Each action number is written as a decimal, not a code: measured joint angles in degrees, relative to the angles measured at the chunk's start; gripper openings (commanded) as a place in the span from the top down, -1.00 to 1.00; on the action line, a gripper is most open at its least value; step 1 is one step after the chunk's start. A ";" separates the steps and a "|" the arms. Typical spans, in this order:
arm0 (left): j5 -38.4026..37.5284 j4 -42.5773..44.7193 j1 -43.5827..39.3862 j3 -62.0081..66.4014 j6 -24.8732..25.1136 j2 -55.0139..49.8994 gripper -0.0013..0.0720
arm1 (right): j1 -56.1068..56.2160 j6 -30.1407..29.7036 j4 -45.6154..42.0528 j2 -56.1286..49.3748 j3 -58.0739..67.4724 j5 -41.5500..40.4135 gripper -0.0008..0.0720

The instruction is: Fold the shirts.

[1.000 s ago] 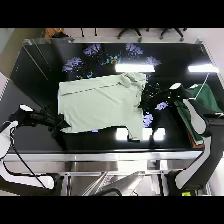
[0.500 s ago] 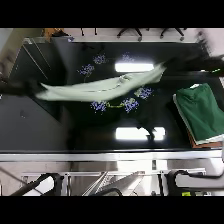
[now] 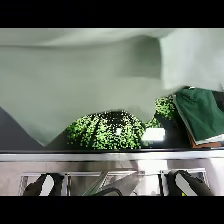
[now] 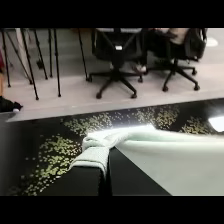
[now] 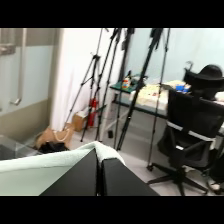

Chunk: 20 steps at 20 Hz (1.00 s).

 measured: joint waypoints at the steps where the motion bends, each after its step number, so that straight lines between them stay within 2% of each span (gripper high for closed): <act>1: 0.04 0.61 -0.79 -1.20 0.02 -0.72 0.94 | -0.07 -0.22 -0.50 -0.63 0.11 0.02 0.93; 6: 1.75 1.84 -10.82 -10.62 3.10 -11.50 0.94 | 0.39 1.07 -1.53 -12.04 -0.90 4.15 0.93; 12: 7.91 4.00 -18.43 -19.30 5.75 -33.59 0.93 | 4.39 2.25 -1.60 -36.85 -5.84 5.07 0.93; 16: 8.70 4.26 -19.21 -15.52 6.58 -49.00 0.93 | 5.05 4.15 1.22 -51.91 -5.03 1.81 0.93; 20: 7.52 4.26 -19.28 -7.10 6.54 -60.26 0.93 | 4.83 5.66 3.02 -59.36 -1.99 0.72 0.93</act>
